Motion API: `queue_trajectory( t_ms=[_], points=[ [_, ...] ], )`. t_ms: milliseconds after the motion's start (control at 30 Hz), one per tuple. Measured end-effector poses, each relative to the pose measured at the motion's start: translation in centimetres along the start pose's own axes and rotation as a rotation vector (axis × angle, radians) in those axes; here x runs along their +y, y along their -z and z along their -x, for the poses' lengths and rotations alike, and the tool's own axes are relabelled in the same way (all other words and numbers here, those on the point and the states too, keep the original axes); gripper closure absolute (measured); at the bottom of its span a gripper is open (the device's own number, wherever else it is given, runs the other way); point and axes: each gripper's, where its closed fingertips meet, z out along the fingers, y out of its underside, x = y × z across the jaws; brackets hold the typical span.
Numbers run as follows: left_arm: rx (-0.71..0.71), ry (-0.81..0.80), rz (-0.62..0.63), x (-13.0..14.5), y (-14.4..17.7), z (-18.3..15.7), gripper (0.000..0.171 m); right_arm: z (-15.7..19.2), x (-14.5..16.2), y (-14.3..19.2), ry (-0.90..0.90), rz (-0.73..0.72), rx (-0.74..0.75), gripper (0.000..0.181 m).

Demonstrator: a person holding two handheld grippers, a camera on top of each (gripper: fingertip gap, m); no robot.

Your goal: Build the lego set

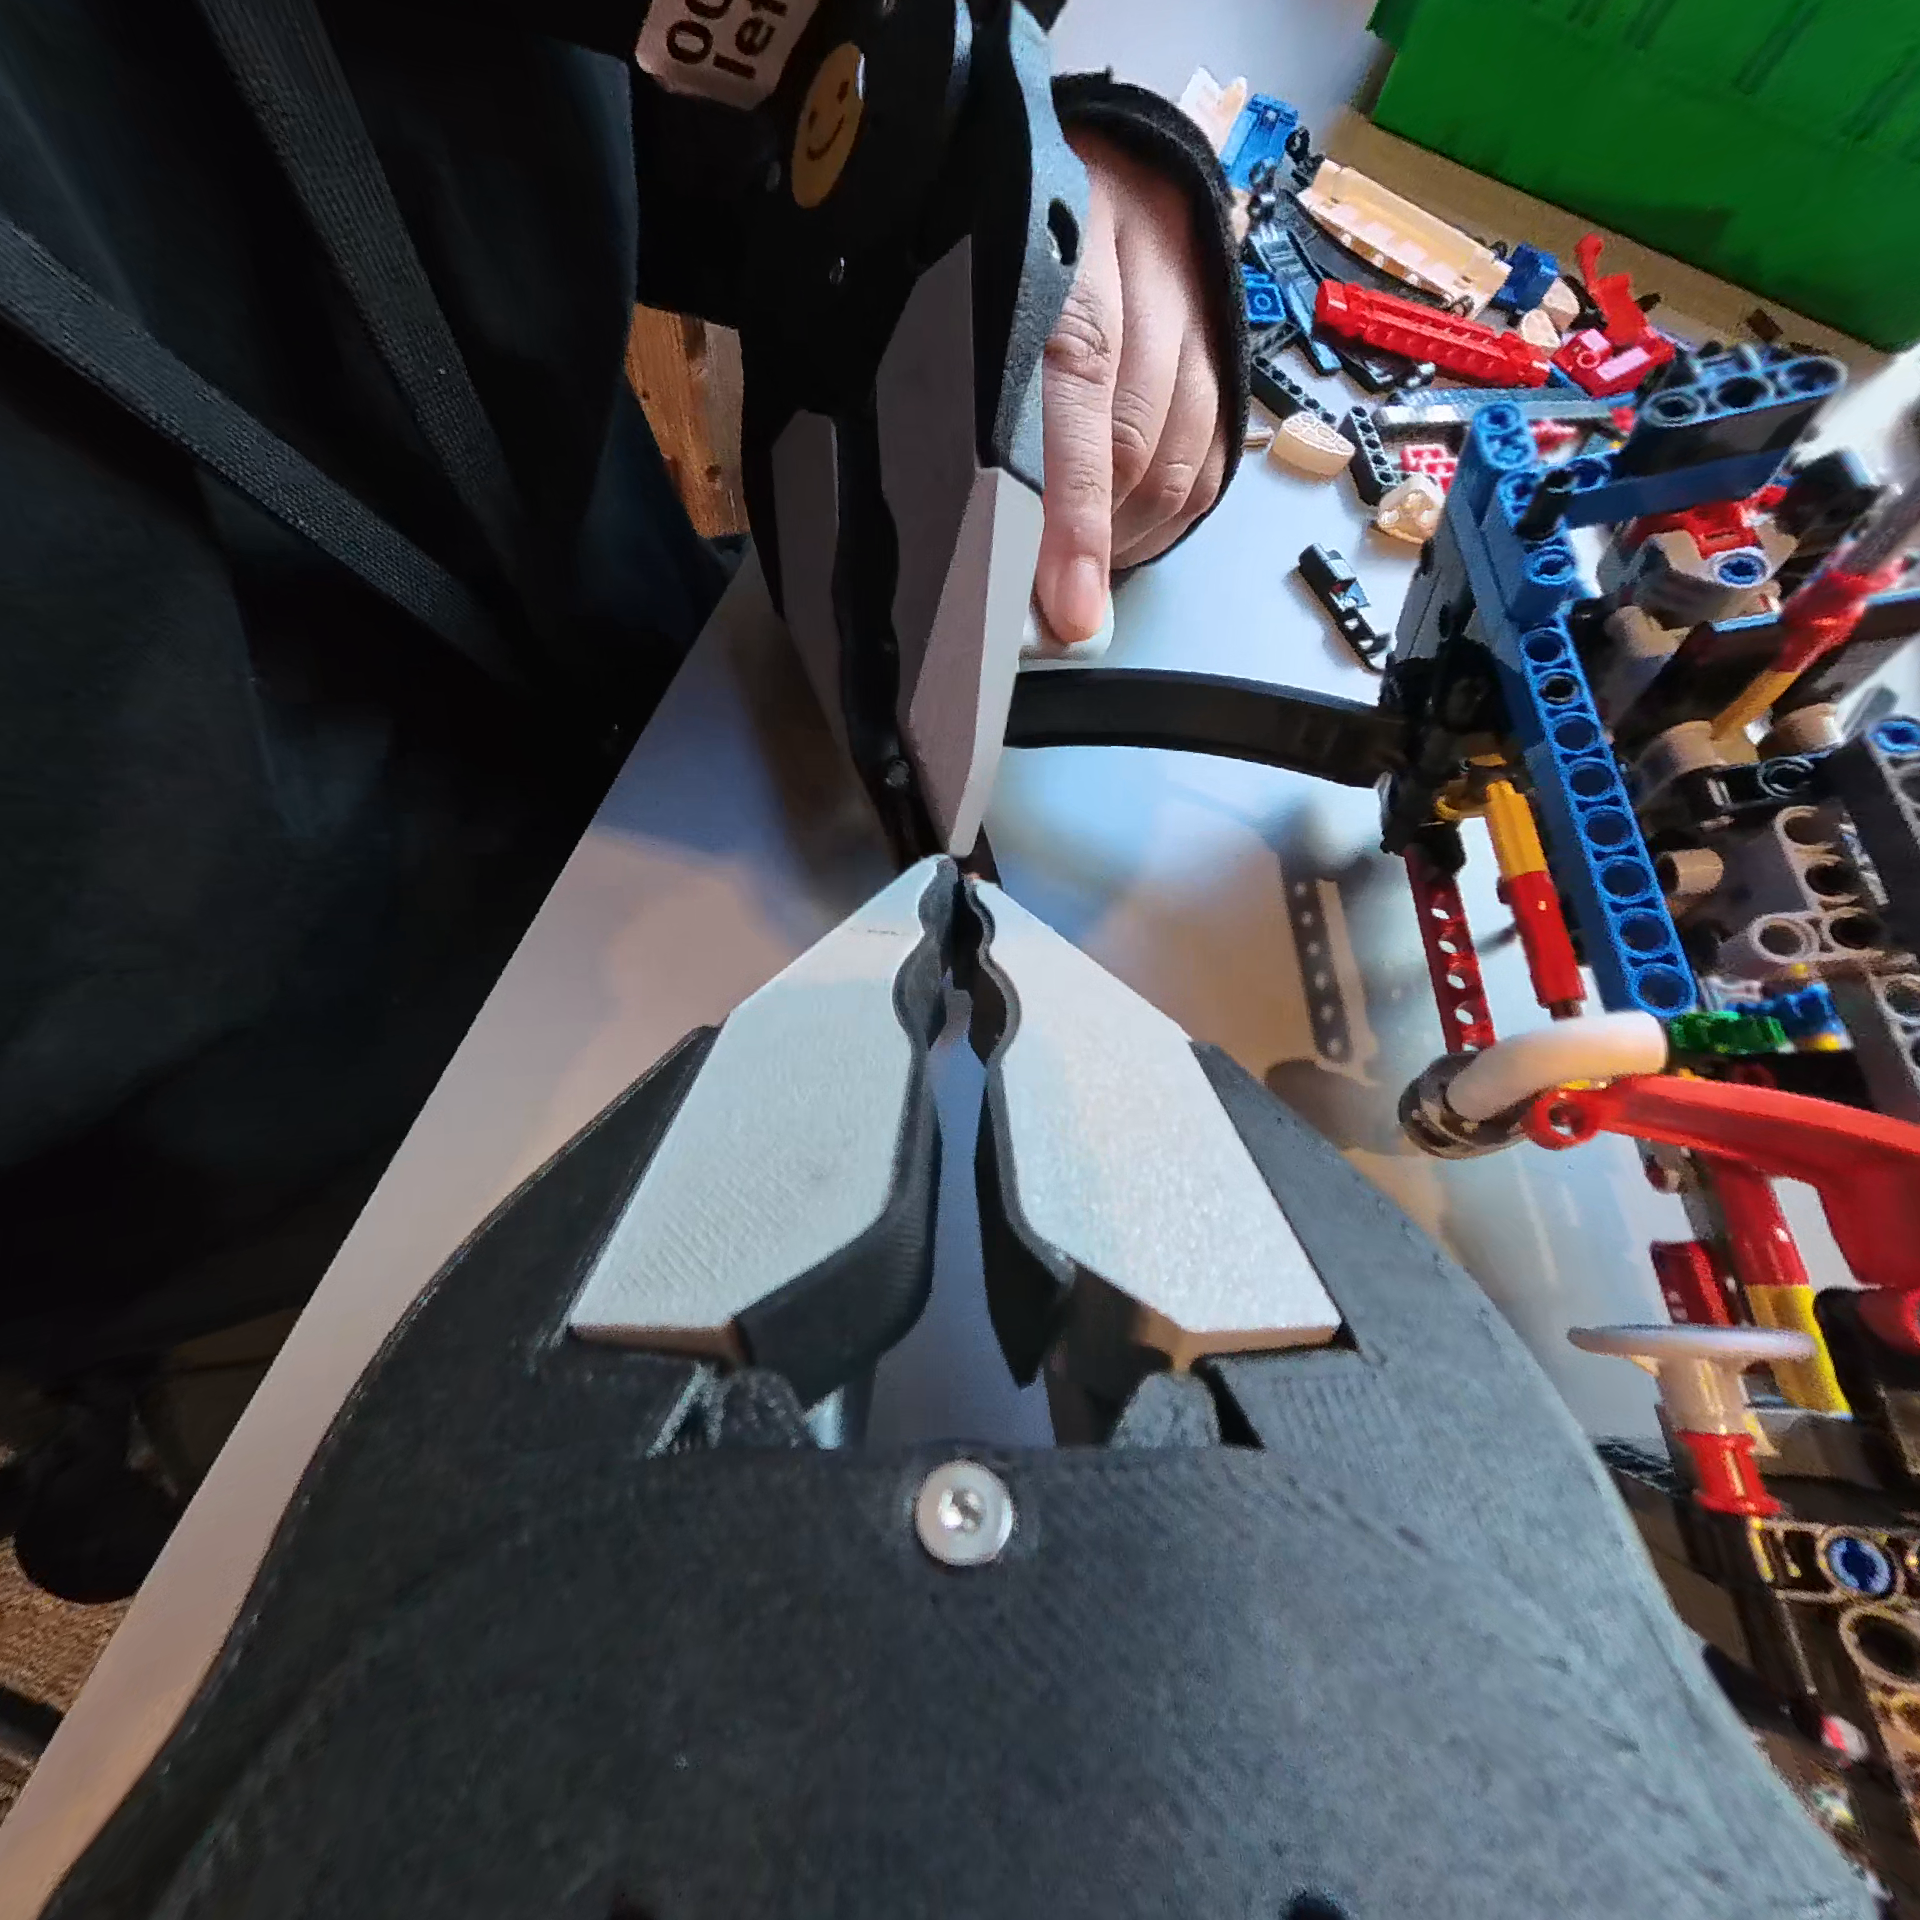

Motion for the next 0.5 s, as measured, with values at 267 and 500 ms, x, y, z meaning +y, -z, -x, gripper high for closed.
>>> queue_trajectory(
  t_ms=[267, 500],
  points=[
    [-0.026, 0.008, 0.0, 0.2, 0.0, 0.5, 0.163, -0.4, -1.4, 2.3, -0.074, -0.124, -0.036, 0.172],
    [-0.032, 0.009, -0.005, 0.1, -0.1, 0.7, 0.162, 0.1, -0.2, 0.7, -0.007, -0.019, -0.023, 0.175]
  ],
)
